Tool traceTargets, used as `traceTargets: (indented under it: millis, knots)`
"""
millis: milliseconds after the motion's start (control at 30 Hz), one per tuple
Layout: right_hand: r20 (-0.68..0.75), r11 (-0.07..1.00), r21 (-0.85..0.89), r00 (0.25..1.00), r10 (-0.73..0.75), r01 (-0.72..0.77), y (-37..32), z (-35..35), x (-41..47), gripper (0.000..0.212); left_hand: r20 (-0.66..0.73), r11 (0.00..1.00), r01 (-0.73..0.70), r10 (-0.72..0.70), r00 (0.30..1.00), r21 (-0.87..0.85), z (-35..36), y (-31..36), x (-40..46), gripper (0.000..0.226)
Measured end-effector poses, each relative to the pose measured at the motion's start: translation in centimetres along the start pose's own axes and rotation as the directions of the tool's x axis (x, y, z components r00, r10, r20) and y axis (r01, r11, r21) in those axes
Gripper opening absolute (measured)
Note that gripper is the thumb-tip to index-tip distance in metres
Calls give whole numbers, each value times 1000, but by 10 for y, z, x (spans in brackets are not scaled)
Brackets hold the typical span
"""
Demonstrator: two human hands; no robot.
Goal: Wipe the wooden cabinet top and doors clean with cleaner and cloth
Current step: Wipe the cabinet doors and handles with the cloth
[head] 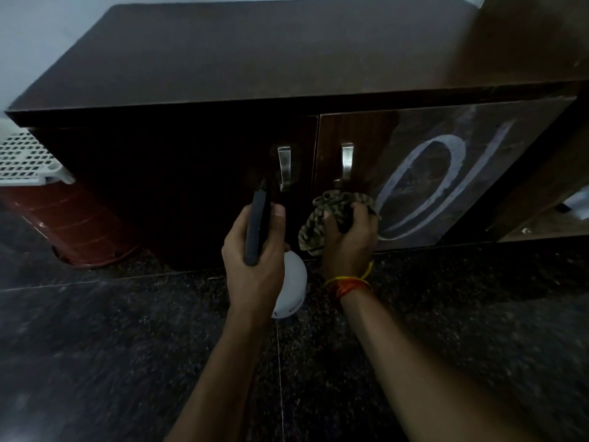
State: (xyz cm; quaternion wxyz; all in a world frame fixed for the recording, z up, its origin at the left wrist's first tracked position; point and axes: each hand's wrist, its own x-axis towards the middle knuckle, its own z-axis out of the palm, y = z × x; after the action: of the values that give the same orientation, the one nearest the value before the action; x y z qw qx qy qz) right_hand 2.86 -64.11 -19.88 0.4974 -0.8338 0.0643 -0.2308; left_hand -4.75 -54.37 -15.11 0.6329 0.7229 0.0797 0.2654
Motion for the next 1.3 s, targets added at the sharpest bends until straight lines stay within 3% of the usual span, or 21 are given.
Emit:
traceTargets:
  millis: [100, 267, 467, 633, 1067, 1167, 1300]
  knots:
    - [55, 998, -49, 997, 45, -42, 8, -1, -1, 35, -5, 1000, -9, 9, 1000, -2, 0, -1, 0, 29]
    - [-80, 998, 29, 995, -53, 56, -10, 0, 7, 31, -7, 1000, 3, -3, 1000, 11, -1, -4, -2, 27]
    - [32, 1000, -29, 999, 0, 1, 11, -3, 0, 33, 8, 1000, -1, 1, 1000, -3, 0, -3, -2, 27]
    - [-80, 999, 15, 996, -50, 51, -5, -3, 8, 30, 3, 1000, 1, -1, 1000, -10, 2, -2, -1, 28]
    - [-109, 997, 58, 993, -45, 52, -5, -3, 11, 24, 0, 1000, 23, -23, 1000, -15, 0, -9, -1, 27]
    - [-2, 1000, 10, 1000, 29, -29, 18, 2, 1, 27, 16, 999, 40, -39, 999, -24, -1, -15, -3, 32]
    - [122, 967, -4, 960, 254, -255, 46, 12, 0, 29, 5, 998, 62, -62, 998, -32, -1, -24, -3, 42]
